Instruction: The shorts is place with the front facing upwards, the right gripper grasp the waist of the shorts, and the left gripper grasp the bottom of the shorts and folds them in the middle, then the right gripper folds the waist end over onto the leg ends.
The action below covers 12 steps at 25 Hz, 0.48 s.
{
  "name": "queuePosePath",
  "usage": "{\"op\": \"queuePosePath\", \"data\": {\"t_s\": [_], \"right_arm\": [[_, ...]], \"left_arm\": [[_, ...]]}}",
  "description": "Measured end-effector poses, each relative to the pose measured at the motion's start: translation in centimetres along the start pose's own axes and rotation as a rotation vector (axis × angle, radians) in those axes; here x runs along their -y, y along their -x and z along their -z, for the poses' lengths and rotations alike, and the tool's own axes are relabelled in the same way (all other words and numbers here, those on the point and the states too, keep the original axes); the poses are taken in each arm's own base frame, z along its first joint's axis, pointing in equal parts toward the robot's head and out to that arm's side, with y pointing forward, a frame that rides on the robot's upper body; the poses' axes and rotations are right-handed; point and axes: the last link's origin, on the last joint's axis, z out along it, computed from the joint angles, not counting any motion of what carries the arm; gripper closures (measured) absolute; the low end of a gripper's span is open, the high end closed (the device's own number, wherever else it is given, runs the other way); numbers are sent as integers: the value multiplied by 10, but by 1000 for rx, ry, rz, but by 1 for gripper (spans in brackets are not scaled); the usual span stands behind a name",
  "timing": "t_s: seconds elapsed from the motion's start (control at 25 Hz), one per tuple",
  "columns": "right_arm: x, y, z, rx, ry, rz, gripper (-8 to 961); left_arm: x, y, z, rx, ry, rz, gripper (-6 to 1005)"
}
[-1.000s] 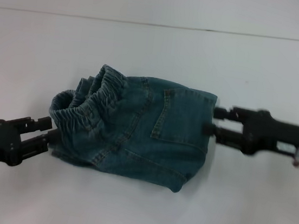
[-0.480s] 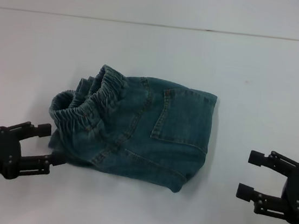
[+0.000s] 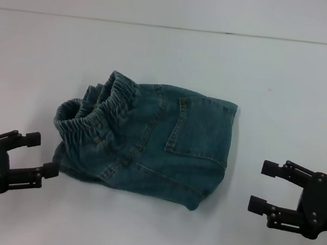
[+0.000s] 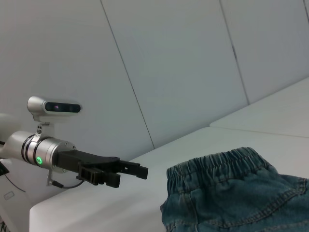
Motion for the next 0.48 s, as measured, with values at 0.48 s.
{"op": "queuePosePath", "data": {"t_s": [0.48], "right_arm": [[5,2,-11,-28,8,8,28]], "left_arm": [[2,0,1,-3,-18,0,51]]}}
